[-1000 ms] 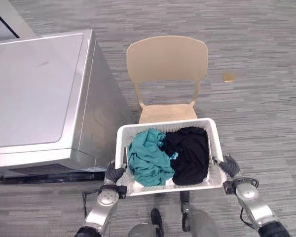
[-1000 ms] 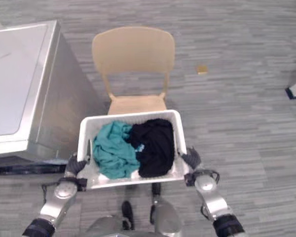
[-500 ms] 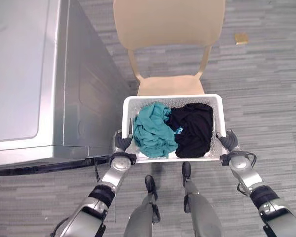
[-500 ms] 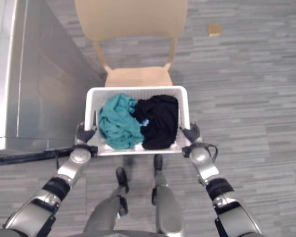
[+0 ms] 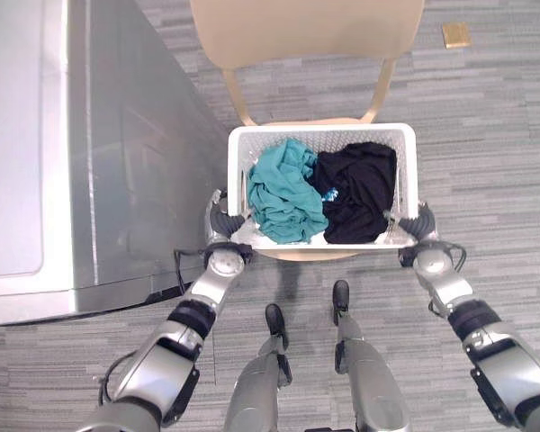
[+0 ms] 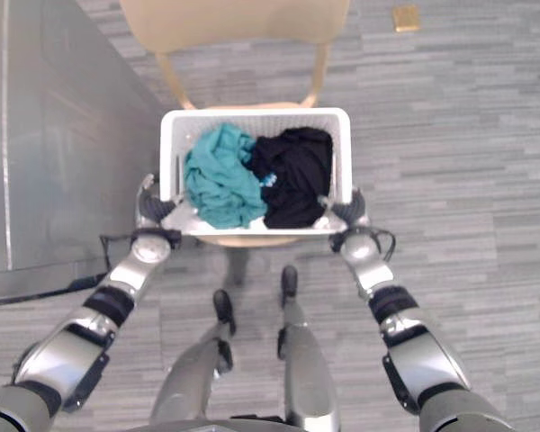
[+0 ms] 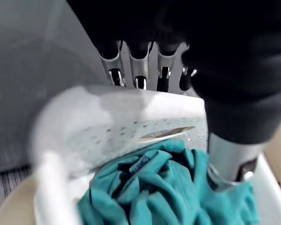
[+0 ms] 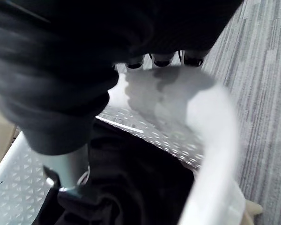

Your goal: Grab the laundry basket,head to the washer,open it,put in the laundry and shut it.

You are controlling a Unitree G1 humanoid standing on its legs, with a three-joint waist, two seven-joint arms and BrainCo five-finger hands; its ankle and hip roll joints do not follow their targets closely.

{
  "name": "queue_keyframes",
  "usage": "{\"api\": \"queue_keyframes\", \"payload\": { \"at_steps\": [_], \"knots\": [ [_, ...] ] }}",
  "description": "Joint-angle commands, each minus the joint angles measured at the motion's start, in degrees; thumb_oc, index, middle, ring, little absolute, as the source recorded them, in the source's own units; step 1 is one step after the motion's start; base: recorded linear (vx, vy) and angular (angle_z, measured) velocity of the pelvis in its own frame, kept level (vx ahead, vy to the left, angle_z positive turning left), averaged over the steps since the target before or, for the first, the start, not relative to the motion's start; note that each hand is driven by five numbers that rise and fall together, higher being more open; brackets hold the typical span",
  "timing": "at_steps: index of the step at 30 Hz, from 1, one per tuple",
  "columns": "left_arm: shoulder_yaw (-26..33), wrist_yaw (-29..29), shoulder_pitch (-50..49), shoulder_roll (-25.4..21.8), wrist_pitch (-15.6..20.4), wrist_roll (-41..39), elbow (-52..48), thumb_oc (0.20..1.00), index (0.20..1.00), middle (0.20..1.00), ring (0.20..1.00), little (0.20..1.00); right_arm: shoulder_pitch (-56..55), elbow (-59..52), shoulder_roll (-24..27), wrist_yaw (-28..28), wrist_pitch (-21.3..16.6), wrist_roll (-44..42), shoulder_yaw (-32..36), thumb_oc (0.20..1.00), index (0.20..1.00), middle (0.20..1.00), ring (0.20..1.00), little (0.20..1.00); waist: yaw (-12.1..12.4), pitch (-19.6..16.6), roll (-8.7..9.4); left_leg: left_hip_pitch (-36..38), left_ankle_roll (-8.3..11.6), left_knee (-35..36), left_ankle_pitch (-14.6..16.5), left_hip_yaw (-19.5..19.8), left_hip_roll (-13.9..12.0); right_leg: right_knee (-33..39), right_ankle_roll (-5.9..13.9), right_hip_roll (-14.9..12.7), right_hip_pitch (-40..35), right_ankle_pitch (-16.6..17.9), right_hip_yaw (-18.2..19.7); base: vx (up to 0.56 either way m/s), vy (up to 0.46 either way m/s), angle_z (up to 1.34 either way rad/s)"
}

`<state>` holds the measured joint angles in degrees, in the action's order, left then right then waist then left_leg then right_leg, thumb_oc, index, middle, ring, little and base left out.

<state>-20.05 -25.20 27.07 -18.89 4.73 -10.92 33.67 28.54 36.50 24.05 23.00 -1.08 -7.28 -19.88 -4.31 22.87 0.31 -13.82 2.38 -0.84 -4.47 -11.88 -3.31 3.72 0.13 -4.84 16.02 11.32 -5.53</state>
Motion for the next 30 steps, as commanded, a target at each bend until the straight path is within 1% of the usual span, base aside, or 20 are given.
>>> {"api": "queue_keyframes", "payload": {
  "at_steps": [1, 2, 7, 11, 14, 15, 16, 17, 18, 19, 22, 23, 24, 25, 27, 28, 30],
  "knots": [
    [0.27, 2.08, -3.97, 3.17, 3.18, 0.56, -3.10, 1.000, 1.000, 1.000, 1.000, 1.000, -6.00, -5.75, -1.95, -2.09, -3.90, 2.17, 2.58, 1.000, 1.000, 1.000, 1.000, 1.000, 1.25, -5.75, 0.10, 1.15, 2.38, 1.10, 3.61, 2.14, -2.28, -7.24, 5.28, 0.07, 1.92, -13.97, 0.66, 0.09, -0.012, -0.30],
    [0.26, 2.08, -4.03, 3.16, 3.16, 0.56, -3.14, 1.000, 1.000, 1.000, 1.000, 1.000, -6.06, -5.79, -1.95, -2.09, -3.89, 2.18, 2.58, 1.000, 1.000, 1.000, 1.000, 1.000, 1.25, -5.76, 0.10, 1.19, 2.38, 1.12, 3.60, 2.13, -2.28, -7.21, 5.28, 0.07, 1.87, -13.97, 0.66, 0.08, -0.015, -0.15],
    [4.11, 4.52, -12.01, 3.79, 3.63, -2.63, -7.31, 1.000, 1.000, 1.000, 1.000, 1.000, -12.24, -7.85, -0.47, -4.35, -3.64, 3.01, 6.33, 1.000, 1.000, 1.000, 1.000, 1.000, 1.59, -7.36, 0.50, 4.99, 2.46, 2.13, 3.79, 2.19, -2.03, -5.35, 5.17, 0.66, -3.02, -14.51, 0.02, 0.05, -0.023, 0.20],
    [6.07, 6.92, -15.83, 2.56, 3.50, -3.20, -10.16, 1.000, 1.000, 1.000, 1.000, 1.000, -14.85, -8.75, 2.02, -5.99, -3.49, 4.48, 8.57, 1.000, 1.000, 1.000, 1.000, 1.000, 1.94, -8.33, 0.57, 7.39, 2.37, 3.36, 3.54, 2.47, -1.78, -3.74, 5.29, 0.79, -6.08, -14.55, -0.65, 0.01, -0.010, -0.02],
    [6.85, 12.35, -20.11, 0.17, 2.96, -3.63, -12.77, 1.000, 1.000, 1.000, 1.000, 1.000, -18.59, -10.42, 4.49, -9.67, -3.49, 4.58, 10.42, 1.000, 1.000, 1.000, 1.000, 1.000, 2.09, -9.36, 0.47, 9.03, 2.33, 4.24, 3.22, 2.63, -1.68, -2.88, 5.64, 0.75, -8.15, -14.47, -1.36, -0.01, -0.007, 0.03],
    [6.84, 12.39, -20.20, 0.15, 2.94, -3.65, -12.83, 1.000, 1.000, 1.000, 1.000, 1.000, -18.69, -10.48, 4.49, -9.70, -3.48, 4.59, 10.44, 1.000, 1.000, 1.000, 1.000, 1.000, 2.09, -9.39, 0.47, 9.09, 2.33, 4.30, 3.19, 2.64, -1.67, -2.83, 5.65, 0.75, -8.21, -14.46, -1.37, -0.03, -0.001, 0.02],
    [6.85, 15.34, -22.53, -1.56, 2.58, -2.42, -13.74, 1.000, 1.000, 1.000, 1.000, 1.000, -20.80, -10.85, 5.30, -11.87, -3.33, 5.45, 11.03, 1.000, 1.000, 1.000, 1.000, 1.000, 1.98, -9.95, 0.33, 9.66, 2.32, 4.53, 3.06, 2.64, -1.75, -2.91, 5.79, 0.65, -8.93, -14.62, -1.62, 0.00, 0.000, 0.00],
    [7.11, 16.76, -24.08, -2.52, 2.43, -1.52, -13.91, 1.000, 1.000, 1.000, 1.000, 1.000, -22.34, -11.11, 5.49, -12.97, -3.49, 5.87, 11.52, 1.000, 1.000, 1.000, 1.000, 1.000, 1.91, -10.36, 0.29, 10.12, 2.35, 4.78, 2.90, 2.66, -1.77, -3.07, 5.90, 0.67, -9.41, -14.74, -1.74, -0.03, -0.002, 0.03],
    [7.10, 16.78, -24.19, -2.55, 2.41, -1.52, -13.97, 1.000, 1.000, 1.000, 1.000, 1.000, -22.46, -11.17, 5.47, -12.99, -3.47, 5.88, 11.54, 1.000, 1.000, 1.000, 1.000, 1.000, 1.91, -10.40, 0.31, 10.18, 2.36, 4.84, 2.88, 2.67, -1.76, -3.05, 5.90, 0.66, -9.45, -14.75, -1.75, -0.02, -0.005, 0.03],
    [7.79, 18.70, -26.97, -3.50, 1.86, -0.07, -13.73, 1.000, 1.000, 1.000, 1.000, 1.000, -24.96, -10.86, 5.17, -14.87, -3.46, 6.67, 12.14, 1.000, 1.000, 1.000, 1.000, 1.000, 1.87, -11.10, 0.19, 10.86, 2.36, 5.19, 2.84, 2.73, -1.80, -3.26, 5.95, 0.68, -10.25, -15.07, -2.10, 0.00, 0.000, 0.00],
    [9.18, 20.06, -30.23, -4.08, 1.19, 1.48, -12.63, 1.000, 1.000, 1.000, 1.000, 1.000, -27.43, -9.94, 4.22, -16.57, -3.72, 6.77, 12.86, 1.000, 1.000, 1.000, 1.000, 1.000, 1.91, -11.72, 0.10, 11.63, 2.33, 5.24, 2.89, 2.92, -1.92, -3.72, 5.98, 0.72, -11.07, -15.62, -2.44, 0.00, -0.006, 0.07],
    [9.53, 20.47, -31.49, -4.05, 0.77, 1.97, -11.83, 1.000, 1.000, 1.000, 1.000, 1.000, -28.61, -9.61, 3.57, -17.35, -3.69, 6.84, 13.05, 1.000, 1.000, 1.000, 1.000, 1.000, 1.96, -12.00, 0.04, 12.10, 2.30, 5.26, 2.98, 2.95, -1.92, -4.02, 5.97, 0.75, -11.48, -15.91, -2.56, 0.00, -0.014, 0.15],
    [10.53, 20.97, -33.37, -3.50, 0.06, 2.57, -8.92, 1.000, 1.000, 1.000, 1.000, 1.000, -30.09, -8.33, 2.44, -18.49, -3.81, 6.14, 12.81, 1.000, 1.000, 1.000, 1.000, 1.000, 2.27, -12.28, -0.02, 12.82, 2.24, 5.02, 3.11, 3.23, -2.01, -4.96, 5.87, 0.82, -12.18, -16.54, -2.88, 0.00, -0.011, 0.11],
    [10.54, 20.96, -33.38, -3.49, 0.09, 2.58, -8.89, 1.000, 1.000, 1.000, 1.000, 1.000, -30.08, -8.30, 2.44, -18.48, -3.84, 6.13, 12.78, 1.000, 1.000, 1.000, 1.000, 1.000, 2.24, -12.25, -0.01, 12.88, 2.25, 5.03, 3.12, 3.25, -2.00, -5.01, 5.87, 0.81, -12.23, -16.58, -2.89, -0.01, -0.014, 0.04],
    [11.51, 21.37, -35.19, -3.31, -0.58, 4.08, -5.53, 1.000, 1.000, 1.000, 1.000, 1.000, -31.15, -6.76, 1.04, -19.88, -3.69, 5.93, 11.74, 1.000, 1.000, 1.000, 1.000, 1.000, 2.92, -12.09, -0.19, 13.39, 2.10, 3.41, 3.88, 3.79, -2.00, -6.54, 5.49, 0.76, -13.24, -17.69, -3.23, -0.01, -0.009, 0.02],
    [11.53, 21.37, -35.19, -3.31, -0.56, 4.09, -5.51, 1.000, 1.000, 1.000, 1.000, 1.000, -31.12, -6.71, 1.03, -19.87, -3.73, 5.92, 11.71, 1.000, 1.000, 1.000, 1.000, 1.000, 2.87, -12.04, -0.17, 13.39, 2.10, 3.32, 3.94, 3.83, -2.00, -6.58, 5.49, 0.74, -13.28, -17.74, -3.27, -0.02, -0.029, 0.05],
    [12.25, 20.42, -35.25, -2.95, -0.79, 3.60, -3.25, 1.000, 1.000, 1.000, 1.000, 1.000, -30.88, -5.94, 0.30, -19.70, -3.79, 5.53, 11.03, 1.000, 1.000, 1.000, 1.000, 1.000, 3.68, -11.09, -0.15, 12.27, 2.40, 0.12, 4.20, 4.64, -2.06, -7.19, 4.84, 0.50, -13.66, -18.29, -3.90, -0.07, -0.043, 0.23]
  ]
}}
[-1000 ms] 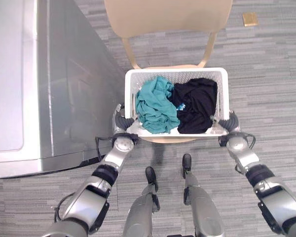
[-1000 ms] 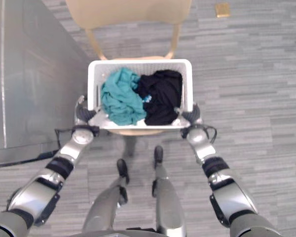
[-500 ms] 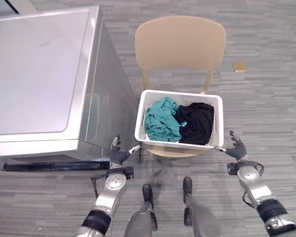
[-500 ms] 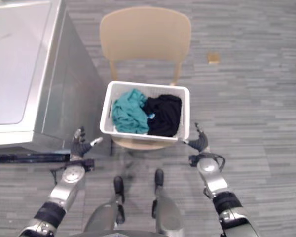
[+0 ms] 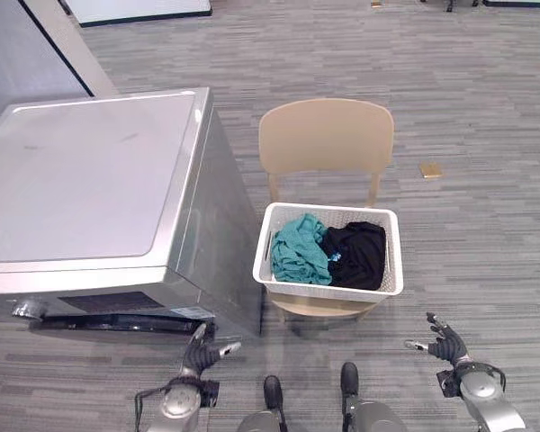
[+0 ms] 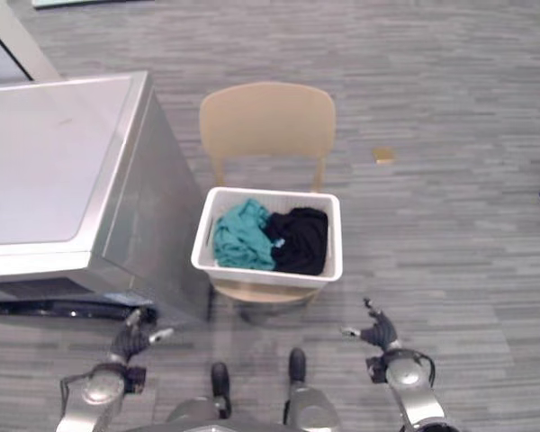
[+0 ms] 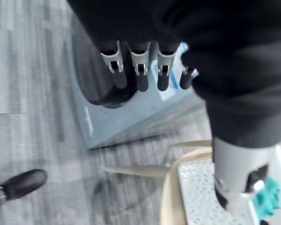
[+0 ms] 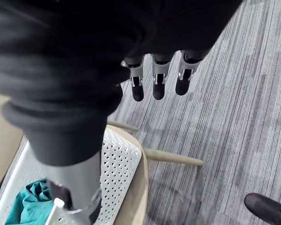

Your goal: Grab the laundry basket,head to the washer,open it,put in the laundry and shut it.

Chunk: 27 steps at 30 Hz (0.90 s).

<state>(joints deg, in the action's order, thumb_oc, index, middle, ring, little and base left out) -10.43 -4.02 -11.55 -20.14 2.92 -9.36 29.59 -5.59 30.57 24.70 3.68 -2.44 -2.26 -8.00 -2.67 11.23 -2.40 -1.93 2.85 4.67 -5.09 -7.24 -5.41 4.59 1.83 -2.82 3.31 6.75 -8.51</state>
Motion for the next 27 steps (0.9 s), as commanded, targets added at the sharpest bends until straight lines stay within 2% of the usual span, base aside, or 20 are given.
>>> {"api": "queue_keyframes", "payload": {
  "at_steps": [1, 4, 5, 6, 10, 12, 13, 15, 16, 18, 20, 21, 22, 23, 24, 25, 27],
  "knots": [
    [2.78, -1.17, 3.80, -1.60, 0.92, 1.69, 1.99, 1.000, 1.000, 1.000, 1.000, 1.000, 3.49, -0.14, -0.76, -0.05, -2.53, 0.13, -1.15, 1.000, 1.000, 1.000, 1.000, 1.000, 2.39, 1.28, 2.58, -1.41, 2.10, -7.40, 5.03, 0.70, -0.01, -7.98, 2.76, -1.75, -0.93, -13.92, -1.75, -0.15, -0.072, 0.47],
    [3.08, -2.63, 5.27, -0.77, 1.06, 0.54, 4.61, 1.000, 1.000, 1.000, 1.000, 1.000, 4.28, 0.89, -2.04, 0.54, -2.67, -0.46, -3.07, 1.000, 1.000, 1.000, 1.000, 1.000, 3.59, 2.74, 2.57, -6.44, 2.93, -12.36, 5.38, 1.45, 0.13, -7.05, 1.99, -2.56, -0.58, -13.93, -4.94, -0.17, -0.045, 0.65],
    [3.07, -3.43, 6.17, 0.11, 1.09, -0.08, 5.40, 1.000, 1.000, 1.000, 1.000, 1.000, 5.30, 2.00, -2.30, 1.04, -2.29, 0.22, -4.45, 1.000, 1.000, 1.000, 1.000, 1.000, 4.08, 3.13, 2.72, -7.11, 3.22, -13.12, 5.60, -0.29, -1.10, -6.47, 1.99, -3.42, -0.52, -13.70, -6.92, -0.11, 0.025, 0.93],
    [3.08, -3.43, 6.21, 0.11, 1.09, -0.08, 5.41, 1.000, 1.000, 1.000, 1.000, 1.000, 5.34, 2.03, -2.31, 1.04, -2.30, 0.22, -4.45, 1.000, 1.000, 1.000, 1.000, 1.000, 3.99, 3.00, 2.73, -7.32, 3.19, -13.05, 5.44, -0.22, -1.05, -6.41, 2.00, -3.45, -0.36, -13.58, -7.00, -0.08, 0.079, 1.05],
    [2.95, -4.63, 7.27, 1.38, 1.53, -0.44, 7.14, 1.000, 1.000, 1.000, 1.000, 1.000, 5.88, 1.78, -3.03, 1.35, -1.75, 0.73, -5.79, 1.000, 1.000, 1.000, 1.000, 1.000, 4.15, 2.74, 3.38, -5.41, 3.79, -11.09, 4.76, -2.75, -5.41, -5.42, 3.12, -6.73, -1.68, -12.18, -11.26, 0.02, 0.188, 0.76],
    [2.62, -4.88, 7.53, 1.95, 1.60, -0.66, 7.31, 1.000, 1.000, 1.000, 1.000, 1.000, 5.76, 1.91, -3.07, 1.42, -1.51, 0.85, -5.71, 1.000, 1.000, 1.000, 1.000, 1.000, 3.71, 2.29, 3.34, -4.28, 4.89, -10.09, 4.31, -3.96, -8.33, -5.00, 4.27, -8.47, -3.32, -12.55, -13.29, 0.17, 0.431, 1.18],
    [2.17, -4.27, 7.36, 2.01, 1.25, 0.46, 6.71, 1.000, 1.000, 1.000, 1.000, 1.000, 4.84, 2.26, -3.68, 1.66, -0.93, 1.17, -4.51, 1.000, 1.000, 1.000, 1.000, 1.000, 2.81, 0.43, 2.36, -2.22, 5.74, -5.27, 2.51, -9.34, -10.25, -4.08, 5.97, -11.02, -4.71, -11.10, -16.99, 0.21, 0.478, 1.13],
    [1.77, -4.11, 7.21, 1.87, 1.23, 1.19, 6.64, 1.000, 1.000, 1.000, 1.000, 1.000, 4.91, 2.45, -3.94, 1.58, -0.93, 1.10, -4.43, 1.000, 1.000, 1.000, 1.000, 1.000, 2.76, -0.12, 2.31, -2.18, 5.64, -4.59, 2.79, -8.63, -9.43, -3.91, 6.38, -11.77, -4.98, -10.57, -17.01, 0.16, 0.421, 1.19],
    [1.42, -4.25, 7.45, 1.53, 1.41, 1.92, 6.80, 1.000, 1.000, 1.000, 1.000, 1.000, 5.63, 2.52, -4.12, 1.85, -1.10, 1.33, -4.73, 1.000, 1.000, 1.000, 1.000, 1.000, 3.01, -0.42, 2.84, -2.97, 5.19, -5.38, 3.60, -7.35, -7.97, -4.43, 7.02, -13.39, -5.12, -9.67, -17.02, 0.18, 0.417, 1.21],
    [1.64, -3.99, 7.64, 0.60, 1.28, 2.12, 6.97, 1.000, 1.000, 1.000, 1.000, 1.000, 6.17, 1.87, -4.80, 1.74, -0.82, 1.91, -5.12, 1.000, 1.000, 1.000, 1.000, 1.000, 3.70, 0.01, 3.57, -4.33, 3.23, -6.54, 5.85, -5.87, -4.93, -7.76, 7.26, -15.66, -4.04, -9.56, -16.06, 0.16, 0.352, 0.36],
    [1.87, -4.04, 7.62, 0.02, 1.23, 2.62, 7.09, 1.000, 1.000, 1.000, 1.000, 1.000, 6.51, 1.59, -5.22, 1.72, -0.82, 1.93, -5.29, 1.000, 1.000, 1.000, 1.000, 1.000, 3.95, 0.31, 3.77, -4.45, 2.40, -6.97, 6.72, -5.48, -3.86, -9.76, 7.17, -16.39, -3.09, -9.34, -14.88, 0.09, 0.238, 0.17],
    [1.66, -4.60, 8.12, -0.97, 1.38, 3.42, 6.87, 1.000, 1.000, 1.000, 1.000, 1.000, 7.47, 0.70, -6.00, 1.80, -0.96, 2.09, -6.43, 1.000, 1.000, 1.000, 1.000, 1.000, 3.49, 1.30, 3.66, -4.22, 0.97, -7.52, 7.72, -4.48, -2.05, -13.90, 6.40, -15.07, 0.07, -9.47, -9.44, 0.00, 0.253, 0.25],
    [1.56, -4.99, 8.28, -1.23, 1.29, 3.71, 6.65, 1.000, 1.000, 1.000, 1.000, 1.000, 7.99, -0.11, -6.15, 1.98, -1.07, 2.28, -6.94, 1.000, 1.000, 1.000, 1.000, 1.000, 2.89, 1.84, 3.47, -4.30, -0.08, -7.20, 6.82, -4.55, -1.27, -16.34, 5.27, -12.11, 3.12, -9.55, -5.64, 0.04, 0.331, 0.22],
    [1.66, -5.15, 8.36, -1.38, 1.36, 3.78, 6.36, 1.000, 1.000, 1.000, 1.000, 1.000, 8.38, -1.04, -6.04, 2.05, -1.18, 2.50, -7.62, 1.000, 1.000, 1.000, 1.000, 1.000, 2.54, 2.10, 3.14, -3.43, -0.54, -6.54, 6.88, -4.01, -0.44, -17.67, 5.07, -8.67, 5.06, -11.05, -2.13, 0.02, 0.237, 0.43],
    [1.63, -5.13, 8.28, -1.40, 1.51, 3.82, 6.10, 1.000, 1.000, 1.000, 1.000, 1.000, 8.72, -1.70, -5.77, 1.96, -1.20, 2.73, -8.28, 1.000, 1.000, 1.000, 1.000, 1.000, 2.47, 2.44, 2.94, -2.57, -0.91, -6.22, 7.07, -3.62, 0.26, -18.01, 5.14, -6.74, 5.80, -11.99, -0.68, 0.12, 0.212, 0.53],
    [1.25, -5.39, 8.87, -1.04, 1.60, 3.70, 6.85, 1.000, 1.000, 1.000, 1.000, 1.000, 10.42, -2.74, -5.58, 2.19, -1.52, 2.59, -9.88, 1.000, 1.000, 1.000, 1.000, 1.000, 2.63, 3.22, 2.78, -1.33, -1.50, -6.11, 7.58, -2.60, 1.69, -16.68, 4.31, -4.17, 6.95, -12.59, -0.99, 0.10, 0.119, 0.56],
    [0.97, -5.53, 9.03, -0.51, 1.80, 3.17, 8.11, 1.000, 1.000, 1.000, 1.000, 1.000, 11.01, -3.50, -6.18, 2.26, -1.88, 0.48, -9.94, 1.000, 1.000, 1.000, 1.000, 1.000, 3.29, 2.93, 3.26, -2.24, -1.50, -7.14, 7.65, -0.08, 3.17, -12.23, 3.88, -3.88, 4.21, -13.06, -1.98, 0.08, -0.018, 0.87]
  ]
}}
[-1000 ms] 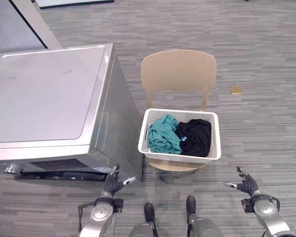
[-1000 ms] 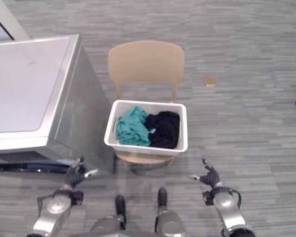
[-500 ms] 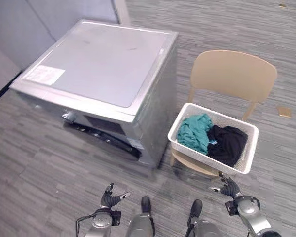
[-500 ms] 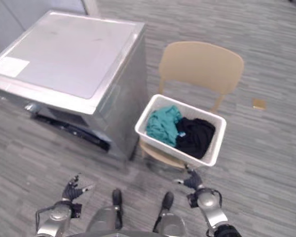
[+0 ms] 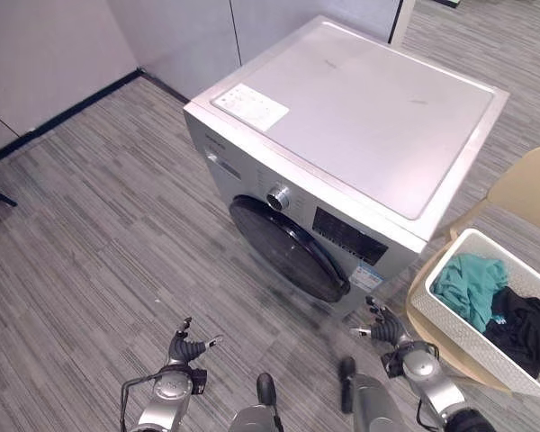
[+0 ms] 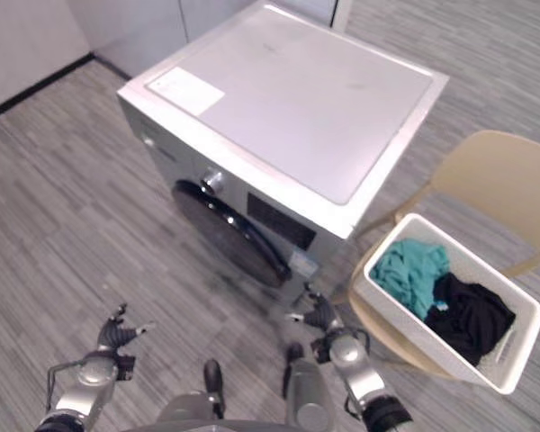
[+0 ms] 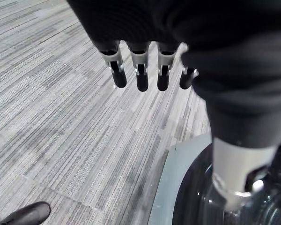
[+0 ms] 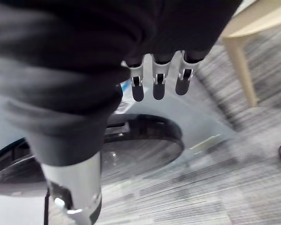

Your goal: Grab the laundry basket,head to the washer,open it,put in the laundry and shut it.

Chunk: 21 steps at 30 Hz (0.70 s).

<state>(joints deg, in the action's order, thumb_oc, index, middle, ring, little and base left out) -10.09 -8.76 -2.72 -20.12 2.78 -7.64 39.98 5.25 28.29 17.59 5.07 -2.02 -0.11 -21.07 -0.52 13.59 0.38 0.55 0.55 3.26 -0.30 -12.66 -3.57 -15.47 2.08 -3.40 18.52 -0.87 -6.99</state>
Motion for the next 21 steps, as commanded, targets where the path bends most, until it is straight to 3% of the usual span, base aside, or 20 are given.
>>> {"api": "queue_keyframes", "payload": {
  "at_steps": [1, 4, 12, 21],
  "knots": [
    [1.13, -0.76, -0.95, 0.80, 1.88, -0.65, -1.82, 1.000, 1.000, 1.000, 1.000, 1.000, 0.42, -1.38, 0.99, 1.45, -2.17, -2.18, 3.58, 1.000, 1.000, 1.000, 1.000, 1.000, 1.97, -0.43, 0.44, -4.30, 1.11, -4.81, 2.62, 6.36, 1.89, 9.29, 3.77, -2.57, -11.98, -4.92, -2.84, 0.10, -0.068, 1.30],
    [0.47, 0.34, -2.92, 1.94, 1.35, 0.07, 0.01, 1.000, 1.000, 1.000, 1.000, 1.000, 1.48, -0.80, 0.21, 3.23, -2.19, -4.41, 4.56, 1.000, 1.000, 1.000, 1.000, 1.000, 2.97, -2.41, -0.46, -3.70, 1.48, -2.06, 1.36, 6.86, 2.17, 14.47, 4.04, -2.74, -14.91, -3.54, -4.96, 0.10, -0.040, 0.52],
    [0.16, -0.77, -4.11, 2.39, 1.82, 0.15, -0.08, 1.000, 1.000, 1.000, 1.000, 1.000, 4.59, -2.74, 0.77, 8.99, -2.78, -2.84, 6.42, 1.000, 1.000, 1.000, 1.000, 1.000, 4.25, -2.18, -1.82, -2.62, 1.99, 1.56, -0.48, 7.40, 2.18, 18.58, 4.63, -3.30, -17.24, -2.32, -6.91, 0.02, 0.026, 0.06],
    [0.25, -1.82, -3.75, 2.66, 1.42, 0.15, -0.18, 1.000, 1.000, 1.000, 1.000, 1.000, 2.02, -7.74, -0.37, 8.52, -3.33, -4.02, 5.90, 1.000, 1.000, 1.000, 1.000, 1.000, 3.81, -1.00, -1.18, -2.24, 1.58, 1.50, -0.06, 7.48, 2.23, 17.13, 4.84, -3.92, -16.99, -2.45, -6.69, -0.02, 0.030, 0.06]
  ]
}}
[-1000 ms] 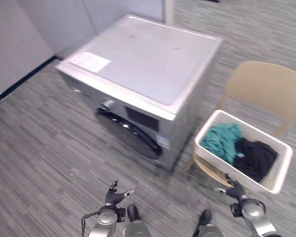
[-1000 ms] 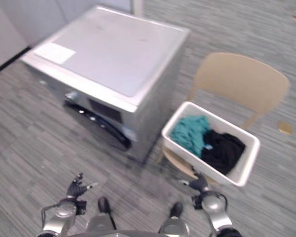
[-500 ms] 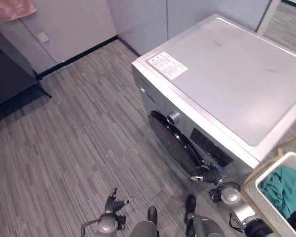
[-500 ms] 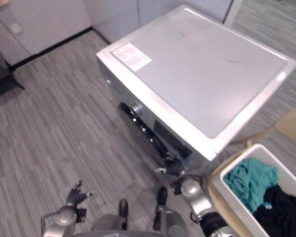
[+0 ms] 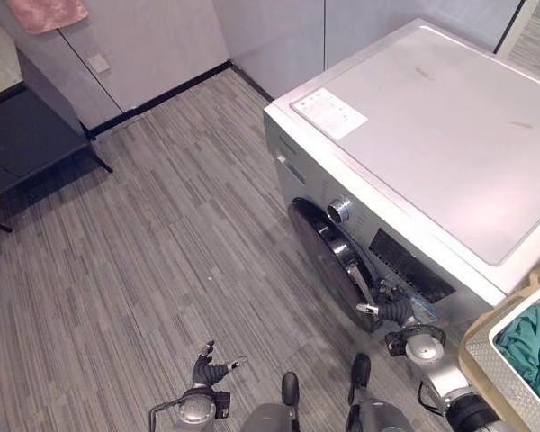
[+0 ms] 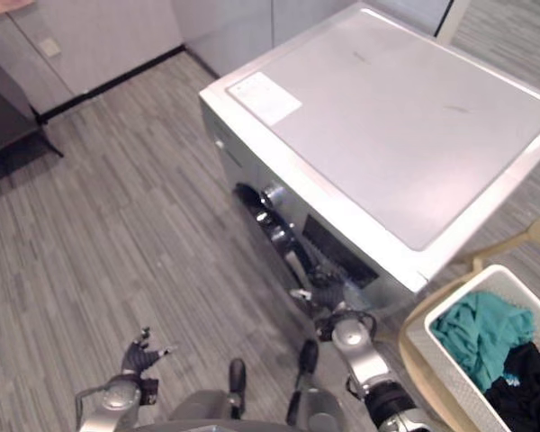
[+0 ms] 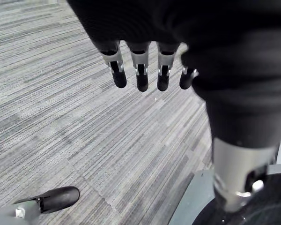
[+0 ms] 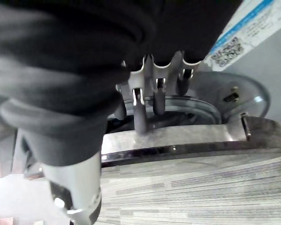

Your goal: Grab the laundry basket,head to the washer,open it,put in the laundry and shut it.

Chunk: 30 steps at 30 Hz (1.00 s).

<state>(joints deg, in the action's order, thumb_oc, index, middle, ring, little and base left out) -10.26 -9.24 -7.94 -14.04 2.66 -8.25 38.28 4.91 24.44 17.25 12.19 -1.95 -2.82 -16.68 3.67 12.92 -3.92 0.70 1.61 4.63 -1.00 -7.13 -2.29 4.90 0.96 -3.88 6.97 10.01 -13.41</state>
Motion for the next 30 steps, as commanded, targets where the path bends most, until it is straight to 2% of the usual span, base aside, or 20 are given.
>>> {"api": "queue_keyframes", "payload": {
  "at_steps": [1, 4, 7, 9, 12, 13, 14, 15, 16, 18, 19, 20, 21, 22, 24, 29, 30],
  "knots": [
    [0.42, -1.34, 1.46, -3.42, 1.54, 0.76, 1.52, 1.000, 1.000, 1.000, 1.000, 1.000, 2.35, -3.92, -0.03, 1.40, -3.39, -1.30, 1.51, 1.000, 1.000, 1.000, 1.000, 1.000, -0.37, -0.34, 3.12, -2.39, 0.51, 0.13, 0.65, 1.94, 0.96, -3.27, 5.95, -3.45, -5.41, -13.35, -0.27, -0.03, 0.033, -0.05],
    [-0.16, -1.45, 1.93, -3.34, 1.52, 0.87, 1.21, 1.000, 1.000, 1.000, 1.000, 1.000, 0.71, -5.54, -1.25, 0.48, -3.86, -2.58, 0.54, 1.000, 1.000, 1.000, 1.000, 1.000, -0.82, 0.30, 3.32, -2.55, 0.22, -0.15, 0.87, 1.66, 1.09, -4.31, 6.08, -3.72, -4.53, -13.28, 0.35, -0.05, 0.035, -0.07],
    [-1.50, -1.88, 3.54, -3.63, 1.77, 0.39, -0.08, 1.000, 1.000, 1.000, 1.000, 1.000, 1.87, -4.50, -3.06, -0.64, -4.04, -4.73, -2.57, 1.000, 1.000, 1.000, 1.000, 1.000, -0.75, 2.99, 3.20, -4.90, -0.29, -2.01, 1.23, 1.58, 1.22, -7.34, 6.05, -4.08, -0.95, -13.38, 1.61, -0.15, 0.042, -0.10],
    [-2.88, -2.62, 6.94, -4.33, 2.35, -1.74, -0.65, 1.000, 1.000, 1.000, 1.000, 1.000, 7.82, -0.01, -5.25, -1.45, -3.36, -7.46, -7.07, 1.000, 1.000, 1.000, 1.000, 1.000, 0.78, 6.50, 2.55, -10.02, -0.67, -6.31, 1.38, 2.06, 1.18, -11.69, 5.64, -4.98, 4.36, -13.26, 2.34, -0.31, 0.049, -0.29],
    [-3.72, -3.10, 8.57, -4.68, 2.69, -2.94, -0.47, 1.000, 1.000, 1.000, 1.000, 1.000, 11.89, 2.41, -6.71, -2.26, -3.18, -9.30, -9.75, 1.000, 1.000, 1.000, 1.000, 1.000, 2.11, 8.09, 2.16, -13.05, -0.66, -8.95, 1.33, 2.73, 1.23, -13.42, 5.34, -5.74, 6.23, -13.34, 1.91, -0.13, 0.012, -0.08],
    [-4.11, -3.25, 9.25, -4.99, 2.97, -3.50, -0.36, 1.000, 1.000, 1.000, 1.000, 1.000, 13.96, 3.38, -7.60, -2.67, -3.16, -10.28, -11.21, 1.000, 1.000, 1.000, 1.000, 1.000, 2.91, 8.59, 1.91, -14.43, -0.64, -9.71, 1.14, 3.30, 1.36, -13.99, 5.14, -6.12, 6.96, -13.43, 1.23, -0.12, -0.035, 0.13],
    [-4.63, -3.43, 10.01, -5.66, 3.28, -4.44, -0.41, 1.000, 1.000, 1.000, 1.000, 1.000, 17.65, 4.82, -9.50, -3.50, -3.38, -12.21, -13.61, 1.000, 1.000, 1.000, 1.000, 1.000, 4.81, 9.01, 1.50, -16.08, -0.38, -9.94, 0.50, 4.70, 1.44, -14.45, 4.88, -6.61, 7.67, -13.54, -0.20, -0.08, -0.037, 0.17],
    [-4.63, -3.43, 10.01, -5.67, 3.28, -4.44, -0.41, 1.000, 1.000, 1.000, 1.000, 1.000, 17.67, 4.84, -9.51, -3.51, -3.39, -12.21, -13.61, 1.000, 1.000, 1.000, 1.000, 1.000, 4.79, 9.01, 1.51, -16.10, -0.38, -9.95, 0.50, 4.72, 1.45, -14.45, 4.88, -6.61, 7.68, -13.55, -0.22, -0.03, -0.049, 0.23],
    [-4.90, -3.43, 10.03, -5.92, 3.32, -4.81, -0.39, 1.000, 1.000, 1.000, 1.000, 1.000, 19.25, 4.85, -10.80, -3.83, -3.69, -13.38, -14.82, 1.000, 1.000, 1.000, 1.000, 1.000, 5.79, 8.92, 1.31, -16.51, -0.15, -9.52, 0.03, 5.55, 1.52, -14.33, 4.77, -6.76, 7.63, -13.67, -1.24, 0.01, -0.059, 0.39],
    [-5.99, -3.13, 9.90, -6.85, 3.55, -5.40, -0.43, 1.000, 1.000, 1.000, 1.000, 1.000, 24.13, 3.98, -12.88, -4.89, -4.53, -17.33, -17.78, 1.000, 1.000, 1.000, 1.000, 1.000, 9.10, 8.76, 0.66, -17.40, 0.99, -8.05, -1.64, 8.91, 1.85, -13.94, 4.51, -7.28, 6.74, -14.47, -5.63, 0.01, -0.145, 0.52],
    [-5.98, -3.13, 9.91, -6.85, 3.55, -5.40, -0.43, 1.000, 1.000, 1.000, 1.000, 1.000, 24.15, 4.00, -12.89, -4.89, -4.54, -17.33, -17.78, 1.000, 1.000, 1.000, 1.000, 1.000, 9.03, 8.79, 0.64, -17.38, 1.00, -8.04, -1.65, 8.98, 1.86, -13.93, 4.51, -7.29, 6.68, -14.49, -5.70, 0.02, -0.143, 0.63],
    [-6.45, -3.13, 9.96, -7.17, 3.77, -5.43, -0.20, 1.000, 1.000, 1.000, 1.000, 1.000, 26.46, 3.17, -13.18, -5.19, -4.99, -18.39, -18.80, 1.000, 1.000, 1.000, 1.000, 1.000, 10.12, 8.56, 0.57, -17.44, 1.27, -7.33, -2.16, 10.13, 2.01, -13.83, 4.36, -7.39, 6.18, -14.88, -7.09, 0.13, -0.169, 0.94],
    [-7.05, -2.89, 9.73, -7.79, 4.00, -5.63, -0.44, 1.000, 1.000, 1.000, 1.000, 1.000, 30.19, 1.03, -13.73, -5.51, -5.84, -20.05, -20.11, 1.000, 1.000, 1.000, 1.000, 1.000, 11.99, 8.12, 0.73, -16.53, 1.81, -6.07, -1.58, 12.01, 2.10, -13.96, 4.45, -7.26, 4.86, -16.98, -8.52, 0.13, -0.170, 0.88],
    [-7.04, -2.89, 9.75, -7.81, 3.99, -5.64, -0.46, 1.000, 1.000, 1.000, 1.000, 1.000, 30.23, 1.04, -13.73, -5.52, -5.84, -20.07, -20.09, 1.000, 1.000, 1.000, 1.000, 1.000, 11.92, 8.17, 0.72, -16.51, 1.83, -6.05, -1.60, 12.08, 2.11, -13.96, 4.44, -7.26, 4.80, -17.01, -8.60, 0.13, -0.160, 0.83],
    [-7.55, -2.30, 8.93, -8.99, 4.53, -6.15, -2.21, 1.000, 1.000, 1.000, 1.000, 1.000, 36.46, -2.61, -13.13, -4.53, -7.17, -20.70, -20.17, 1.000, 1.000, 1.000, 1.000, 1.000, 14.38, 7.75, 0.75, -16.55, 2.07, -4.89, -2.38, 14.33, 2.64, -13.40, 4.26, -7.08, 3.57, -17.76, -10.91, 0.06, -0.106, 0.73],
    [-7.52, -1.31, 8.66, -10.02, 4.72, -6.52, -3.21, 1.000, 1.000, 1.000, 1.000, 1.000, 40.44, -3.29, -10.37, -2.01, -7.82, -19.99, -17.02, 1.000, 1.000, 1.000, 1.000, 1.000, 15.84, 7.43, 0.99, -16.47, 2.28, -3.72, -3.03, 16.21, 3.04, -12.59, 4.19, -6.78, 2.40, -18.11, -12.52, 0.03, -0.055, 0.47],
    [-7.28, -0.98, 8.92, -10.08, 4.45, -6.17, -3.12, 1.000, 1.000, 1.000, 1.000, 1.000, 39.99, -3.82, -8.17, -1.14, -7.28, -19.45, -15.76, 1.000, 1.000, 1.000, 1.000, 1.000, 15.73, 7.39, 1.47, -16.36, 2.28, -3.19, -3.16, 16.25, 3.05, -12.20, 4.24, -6.63, 2.15, -18.07, -12.64, 0.02, -0.002, 0.27]
  ]
}}
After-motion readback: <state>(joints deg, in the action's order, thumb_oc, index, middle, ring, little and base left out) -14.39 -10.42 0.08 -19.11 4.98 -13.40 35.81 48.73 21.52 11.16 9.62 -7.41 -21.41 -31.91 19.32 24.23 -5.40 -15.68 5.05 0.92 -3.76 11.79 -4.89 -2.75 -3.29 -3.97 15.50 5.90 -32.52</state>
